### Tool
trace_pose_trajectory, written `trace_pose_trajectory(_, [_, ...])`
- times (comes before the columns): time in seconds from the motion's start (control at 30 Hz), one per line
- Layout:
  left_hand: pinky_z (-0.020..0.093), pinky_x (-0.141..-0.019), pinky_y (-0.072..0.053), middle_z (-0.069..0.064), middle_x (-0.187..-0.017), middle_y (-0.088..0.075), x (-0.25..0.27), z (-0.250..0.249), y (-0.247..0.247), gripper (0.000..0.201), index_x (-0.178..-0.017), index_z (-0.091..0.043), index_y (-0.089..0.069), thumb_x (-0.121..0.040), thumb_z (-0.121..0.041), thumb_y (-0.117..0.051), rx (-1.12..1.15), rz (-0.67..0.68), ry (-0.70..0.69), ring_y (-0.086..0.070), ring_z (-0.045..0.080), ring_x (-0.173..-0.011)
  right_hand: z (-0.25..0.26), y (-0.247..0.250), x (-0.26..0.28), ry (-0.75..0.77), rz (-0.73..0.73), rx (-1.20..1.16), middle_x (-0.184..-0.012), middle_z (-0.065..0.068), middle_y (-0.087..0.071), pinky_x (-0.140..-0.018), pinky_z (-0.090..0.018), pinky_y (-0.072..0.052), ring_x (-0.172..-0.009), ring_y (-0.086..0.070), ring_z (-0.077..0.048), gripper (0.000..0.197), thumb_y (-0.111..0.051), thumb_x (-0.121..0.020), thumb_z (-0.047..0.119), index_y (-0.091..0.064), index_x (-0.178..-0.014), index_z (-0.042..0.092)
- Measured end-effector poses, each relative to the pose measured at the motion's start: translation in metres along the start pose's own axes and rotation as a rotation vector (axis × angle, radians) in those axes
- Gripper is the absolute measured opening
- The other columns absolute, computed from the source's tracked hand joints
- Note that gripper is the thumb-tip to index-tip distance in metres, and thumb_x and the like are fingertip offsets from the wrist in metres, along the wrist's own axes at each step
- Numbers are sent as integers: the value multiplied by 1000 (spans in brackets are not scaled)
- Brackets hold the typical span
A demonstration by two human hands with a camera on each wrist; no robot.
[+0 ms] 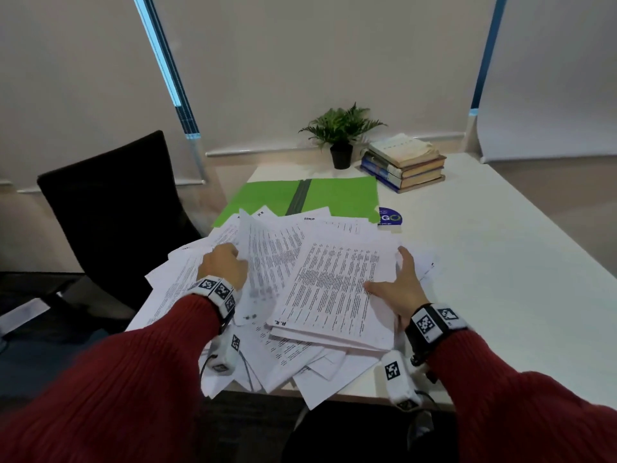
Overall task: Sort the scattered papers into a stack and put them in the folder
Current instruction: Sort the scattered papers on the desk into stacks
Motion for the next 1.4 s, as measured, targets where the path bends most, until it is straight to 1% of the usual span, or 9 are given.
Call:
trace_pose_trajectory(0.1, [42, -88, -50, 24, -118, -70, -7, -7, 43, 20, -117, -14, -66, -100, -22, -59, 206, -223, -6, -65, 44, -107, -1, 2, -1, 4, -18, 70, -164, -2, -38, -122, -49, -38, -146, -46, -24, 104, -87, -80, 2, -28, -162, 26])
trace_pose_trajectory(0.27, [32, -78, -48, 6, -102, -68, -3, -30, 134, 21, -113, -10, -66, -103, -25, -57, 603, -503, -110, -64, 27, -93, 5, -1, 3, -5, 10, 155, -134, -5, -67, -104, -31, -46, -125, -61, -22, 26, -69, -94, 1, -77, -116, 12])
trace_pose_trajectory(0.47, [41, -69, -54, 7, -84, -68, -2, -71, 70, 18, -95, -10, -68, -93, -28, -66, 769, -125, -183, -62, 21, -77, 8, -1, 9, -139, 44, 99, -91, -11, -67, -63, -26, -48, -74, -60, -22, 33, -49, -102, 4, -79, -93, 14])
trace_pose_trajectory(0.7, [34, -68, -54, 3, -101, -71, 49, -106, -34, 17, -111, -14, -66, -106, -27, -57, 515, 125, -193, -63, 21, -74, 21, 18, 13, -188, 36, -74, -104, -9, -81, -96, -51, -58, -97, -77, -33, 87, -49, -79, 92, -81, -106, 15])
trace_pose_trajectory(0.83, [47, -76, -61, 1, -87, -64, 58, -121, -53, 16, -102, -12, -61, -107, -25, -52, 385, 151, -218, -66, 36, -78, 24, 16, 17, -209, 143, -279, -122, -5, -79, -105, -55, -54, -114, -75, -35, 63, -71, -82, 70, -74, -129, 27])
trace_pose_trajectory(1.0, [40, -96, -55, -4, -111, -67, 58, -131, -58, 19, -103, -19, -63, -105, -37, -57, 333, 233, -234, -65, 23, -100, 41, 42, 13, -65, 140, 2, -124, -17, -74, -73, -32, -62, -98, -74, -28, 42, -64, -90, -16, -64, -129, -1])
trace_pose_trajectory(1.13, [37, -93, -52, 6, -129, -69, 50, -111, -45, 48, -129, -19, -62, -95, -53, -70, 65, 284, -281, -67, 25, -109, 60, 111, -5, 14, -65, 122, -133, -20, -64, -81, -38, -56, -100, -67, -30, 60, -68, -87, -13, -44, -138, 8])
trace_pose_trajectory(1.27, [43, -113, -44, 8, -153, -54, 43, -69, -51, 114, -150, -13, -47, -61, -75, -83, -277, 466, -234, -55, 29, -136, 68, 176, -16, -45, -145, 402, -153, -31, -46, -63, -37, -49, -83, -59, -32, 90, -65, -97, -3, -10, -166, 18])
trace_pose_trajectory(1.4, [42, -110, -46, 6, -145, -59, 43, -52, -63, 142, -146, -12, -47, -30, -89, -76, -360, 537, -221, -58, 28, -128, 55, 224, -42, -133, -185, 584, -155, -29, -45, -91, -45, -52, -120, -59, -42, 78, -65, -98, 0, -23, -163, 5])
Point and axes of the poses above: each hand's wrist, its own x-axis away from the middle knuckle, its own y-axis out of the back of the hand, z = x × y, the point moved 10 cm from there along -x, towards the middle knuckle
